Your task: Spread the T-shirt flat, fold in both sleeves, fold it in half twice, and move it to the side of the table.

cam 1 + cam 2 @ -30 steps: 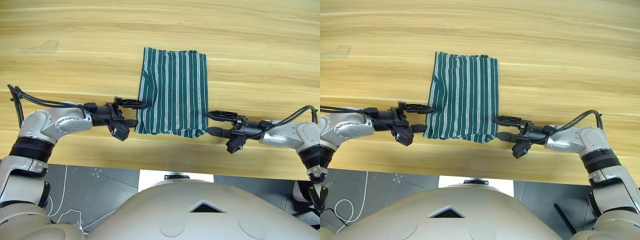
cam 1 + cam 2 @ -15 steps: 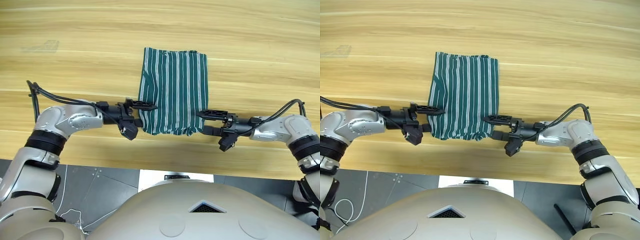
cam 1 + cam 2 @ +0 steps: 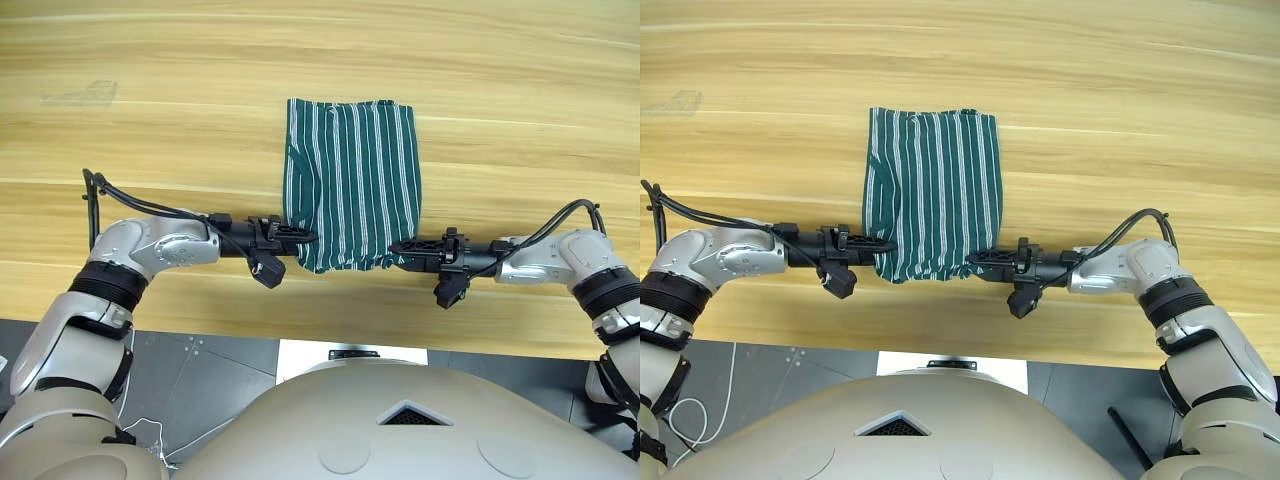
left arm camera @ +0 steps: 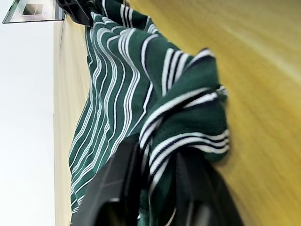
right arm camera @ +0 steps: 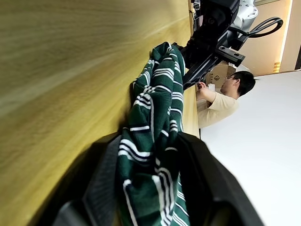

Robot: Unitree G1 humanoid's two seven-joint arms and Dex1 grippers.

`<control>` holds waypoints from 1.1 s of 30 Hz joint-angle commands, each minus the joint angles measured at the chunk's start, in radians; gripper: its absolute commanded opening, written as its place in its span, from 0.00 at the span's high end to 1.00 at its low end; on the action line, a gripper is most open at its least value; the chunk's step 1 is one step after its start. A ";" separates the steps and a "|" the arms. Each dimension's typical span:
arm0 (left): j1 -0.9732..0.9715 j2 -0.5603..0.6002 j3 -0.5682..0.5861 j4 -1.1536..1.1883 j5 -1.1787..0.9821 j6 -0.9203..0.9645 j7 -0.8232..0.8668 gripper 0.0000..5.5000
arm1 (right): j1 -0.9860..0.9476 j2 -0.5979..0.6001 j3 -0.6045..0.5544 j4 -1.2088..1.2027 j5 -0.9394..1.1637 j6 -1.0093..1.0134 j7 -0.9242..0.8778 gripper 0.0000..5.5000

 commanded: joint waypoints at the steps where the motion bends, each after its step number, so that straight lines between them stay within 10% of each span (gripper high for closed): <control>1: 0.062 -0.006 -0.077 0.059 0.135 0.034 -0.043 0.91 | -0.017 0.012 0.016 0.037 -0.005 0.019 0.027 0.76; 9: 0.059 -0.002 -0.073 0.098 0.135 0.043 -0.013 0.99 | -0.009 -0.015 0.005 0.054 0.041 0.017 0.047 0.95; 19: 0.093 0.008 -0.042 0.121 -0.015 0.046 -0.012 0.99 | 0.039 -0.057 -0.049 0.021 0.216 0.014 0.170 0.96; 28: 0.240 -0.004 -0.021 -0.123 -0.578 0.167 -0.187 0.99 | 0.128 -0.087 -0.048 -0.100 0.719 0.053 0.474 0.96; 33: 0.436 0.078 -0.051 -0.425 -0.766 0.275 -0.311 0.99 | 0.339 -0.316 0.035 -0.507 1.076 0.202 0.730 0.96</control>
